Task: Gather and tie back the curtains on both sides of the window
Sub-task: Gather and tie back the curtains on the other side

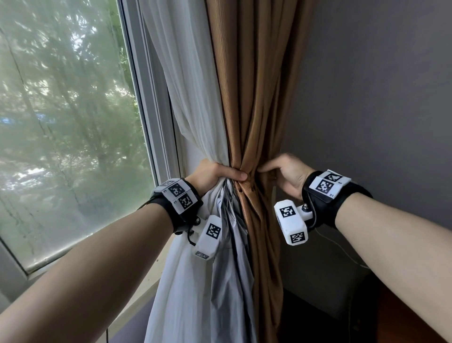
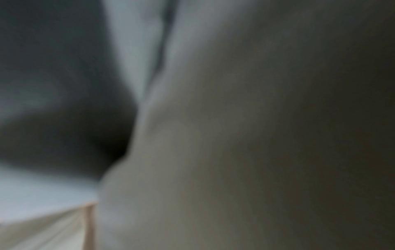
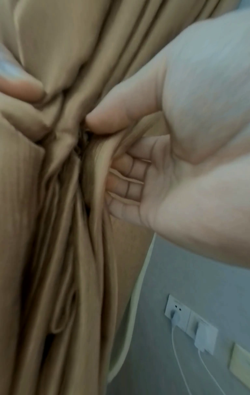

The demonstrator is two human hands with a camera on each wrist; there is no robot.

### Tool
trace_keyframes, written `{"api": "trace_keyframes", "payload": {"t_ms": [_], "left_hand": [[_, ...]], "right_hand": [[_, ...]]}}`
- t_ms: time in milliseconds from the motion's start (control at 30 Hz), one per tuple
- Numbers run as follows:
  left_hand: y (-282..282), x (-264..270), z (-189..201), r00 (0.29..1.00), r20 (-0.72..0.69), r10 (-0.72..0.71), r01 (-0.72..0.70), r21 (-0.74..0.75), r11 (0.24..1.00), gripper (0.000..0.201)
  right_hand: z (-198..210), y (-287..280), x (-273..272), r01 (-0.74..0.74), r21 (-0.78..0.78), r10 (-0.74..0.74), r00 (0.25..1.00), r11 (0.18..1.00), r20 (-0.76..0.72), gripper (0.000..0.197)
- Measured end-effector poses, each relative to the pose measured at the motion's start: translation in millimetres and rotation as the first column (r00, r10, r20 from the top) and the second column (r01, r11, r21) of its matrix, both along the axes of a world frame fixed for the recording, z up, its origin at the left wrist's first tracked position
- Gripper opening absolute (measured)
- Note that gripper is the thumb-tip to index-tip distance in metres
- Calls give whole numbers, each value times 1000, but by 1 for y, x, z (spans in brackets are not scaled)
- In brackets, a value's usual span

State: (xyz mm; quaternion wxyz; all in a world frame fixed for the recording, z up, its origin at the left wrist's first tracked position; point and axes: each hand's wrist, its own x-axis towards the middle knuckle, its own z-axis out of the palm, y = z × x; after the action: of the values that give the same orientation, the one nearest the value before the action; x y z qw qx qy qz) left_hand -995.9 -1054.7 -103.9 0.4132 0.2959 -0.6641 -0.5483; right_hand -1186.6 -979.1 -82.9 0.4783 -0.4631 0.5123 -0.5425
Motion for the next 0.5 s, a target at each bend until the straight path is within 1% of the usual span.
{"api": "trace_keyframes", "payload": {"t_ms": [100,133,233,333,400,500], "left_hand": [[1,3,-1,1000,-30,1,-1,-7,1000,89],[3,4,-1,999,-33,-12,11,-12,1000,89],[7,7,-1,997,-42,-57,58,9,998,91],[10,9,0,993,-60,-99,101,25,995,91],[12,10,2,988,-64,-141,143,26,989,83],[17,10,6,975,-74,-209,214,59,975,61]], "right_hand": [[1,1,8,-33,1,33,999,999,-35,61],[0,0,9,-38,0,38,998,999,-39,60],[-2,-2,11,-14,10,14,998,1000,-56,47],[-3,-2,13,-29,18,30,997,999,-64,44],[-4,-3,13,-35,13,36,998,999,-55,42],[-6,-4,12,-30,9,30,998,1000,-53,36]]}}
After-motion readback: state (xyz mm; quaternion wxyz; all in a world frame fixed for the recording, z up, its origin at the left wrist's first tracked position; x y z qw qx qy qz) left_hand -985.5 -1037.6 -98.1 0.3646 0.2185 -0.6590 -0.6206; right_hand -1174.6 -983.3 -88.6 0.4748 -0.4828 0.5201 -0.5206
